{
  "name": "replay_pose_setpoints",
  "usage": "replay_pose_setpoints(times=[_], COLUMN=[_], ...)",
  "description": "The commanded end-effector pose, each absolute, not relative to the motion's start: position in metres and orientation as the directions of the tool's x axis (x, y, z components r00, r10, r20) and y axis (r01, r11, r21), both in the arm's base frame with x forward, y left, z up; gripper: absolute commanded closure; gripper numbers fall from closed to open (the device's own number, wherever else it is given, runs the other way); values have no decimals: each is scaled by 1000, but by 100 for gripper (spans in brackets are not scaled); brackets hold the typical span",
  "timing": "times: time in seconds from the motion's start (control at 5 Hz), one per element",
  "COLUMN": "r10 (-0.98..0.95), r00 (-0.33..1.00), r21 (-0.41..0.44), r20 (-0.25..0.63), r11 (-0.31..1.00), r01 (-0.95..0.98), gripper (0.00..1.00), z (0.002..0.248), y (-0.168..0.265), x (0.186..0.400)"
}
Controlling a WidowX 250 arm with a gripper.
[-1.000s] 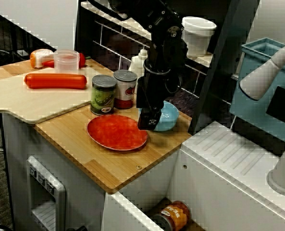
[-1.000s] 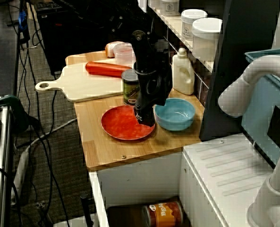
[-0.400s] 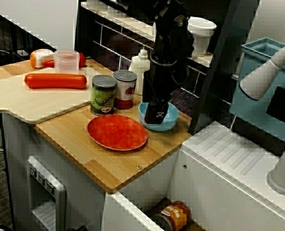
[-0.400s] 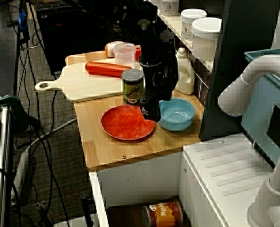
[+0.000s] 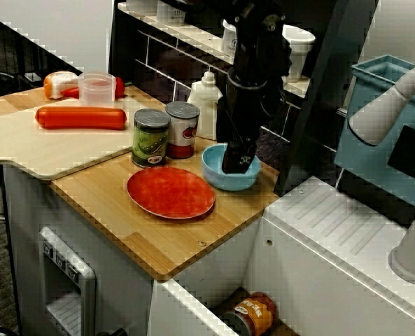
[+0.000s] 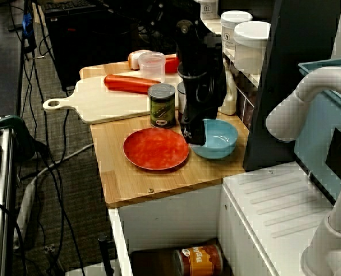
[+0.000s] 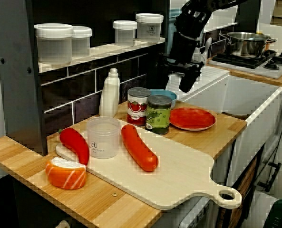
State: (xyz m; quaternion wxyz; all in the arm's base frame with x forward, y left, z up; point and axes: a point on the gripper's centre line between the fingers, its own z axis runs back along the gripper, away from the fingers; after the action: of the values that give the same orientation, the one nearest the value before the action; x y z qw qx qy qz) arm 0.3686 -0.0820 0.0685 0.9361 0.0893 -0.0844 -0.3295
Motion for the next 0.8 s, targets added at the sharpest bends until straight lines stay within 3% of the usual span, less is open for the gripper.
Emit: replay_pose_setpoints(times=[0.0,0.6], r10=[-621,-618], r00=[771,774], r21=[263,268], r20=[143,138], r11=[774,776], r01=[576,571], gripper=[0,0], z=[75,66], y=[-85,-87], x=[384,380])
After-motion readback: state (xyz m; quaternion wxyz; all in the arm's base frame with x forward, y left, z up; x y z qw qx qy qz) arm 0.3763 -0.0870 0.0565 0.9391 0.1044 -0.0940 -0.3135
